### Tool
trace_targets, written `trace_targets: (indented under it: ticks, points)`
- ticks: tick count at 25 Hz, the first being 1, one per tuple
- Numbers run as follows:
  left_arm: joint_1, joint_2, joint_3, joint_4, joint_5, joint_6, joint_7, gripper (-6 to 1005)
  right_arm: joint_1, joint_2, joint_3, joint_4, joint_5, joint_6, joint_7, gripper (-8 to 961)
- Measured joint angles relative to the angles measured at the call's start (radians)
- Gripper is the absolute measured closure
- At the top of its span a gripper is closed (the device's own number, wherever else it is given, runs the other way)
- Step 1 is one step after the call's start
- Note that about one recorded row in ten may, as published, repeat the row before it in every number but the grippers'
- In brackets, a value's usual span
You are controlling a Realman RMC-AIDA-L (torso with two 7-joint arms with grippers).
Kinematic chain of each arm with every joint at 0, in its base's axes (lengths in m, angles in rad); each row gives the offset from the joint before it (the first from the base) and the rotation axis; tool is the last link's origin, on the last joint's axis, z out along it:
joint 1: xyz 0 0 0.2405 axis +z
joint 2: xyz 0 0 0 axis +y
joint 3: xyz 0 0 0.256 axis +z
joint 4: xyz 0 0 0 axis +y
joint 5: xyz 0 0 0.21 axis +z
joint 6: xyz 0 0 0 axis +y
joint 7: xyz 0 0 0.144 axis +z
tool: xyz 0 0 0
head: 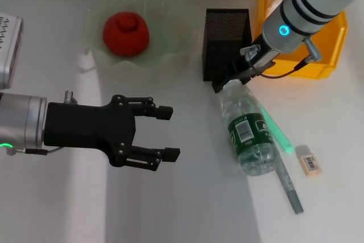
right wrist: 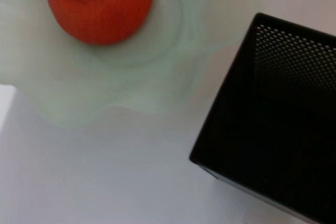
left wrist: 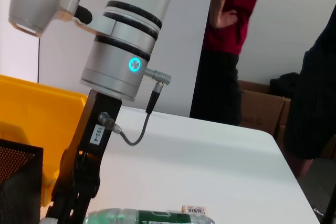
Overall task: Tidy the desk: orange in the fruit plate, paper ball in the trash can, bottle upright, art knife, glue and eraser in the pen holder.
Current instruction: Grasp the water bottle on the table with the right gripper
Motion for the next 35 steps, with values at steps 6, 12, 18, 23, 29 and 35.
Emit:
trace_targets:
  ticks: [6, 12, 18, 23, 29, 35]
  points:
    - [0.001, 0.0, -0.008, -0.006, -0.001, 0.005, 0.0, 197, 0.0, 0.0, -0.044, 0.025, 0.037, 0.037, 0.0, 231]
    - [-0.005, 0.0, -0.009, -0.02, -0.001, -0.001, 0.004, 198, 0.004, 0.001, -0.044, 0.043, 0.043, 0.045, -0.001, 231]
    - [-0.006, 0.0, -0.009, -0.026, -0.001, -0.003, 0.013, 199, 0.005, 0.002, -0.046, 0.061, 0.049, 0.053, -0.008, 231]
    - [-0.006, -0.001, -0.009, -0.026, -0.002, -0.003, 0.013, 200, 0.004, 0.002, -0.051, 0.061, 0.049, 0.055, -0.01, 338]
    - [-0.006, -0.001, -0.01, -0.026, -0.002, -0.003, 0.014, 200, 0.001, 0.002, -0.07, 0.055, 0.051, 0.055, -0.011, 494]
    - [0.001, -0.002, -0.038, -0.028, -0.002, 0.003, 0.014, 201, -0.037, 0.002, -0.071, 0.013, 0.135, 0.047, -0.062, 526]
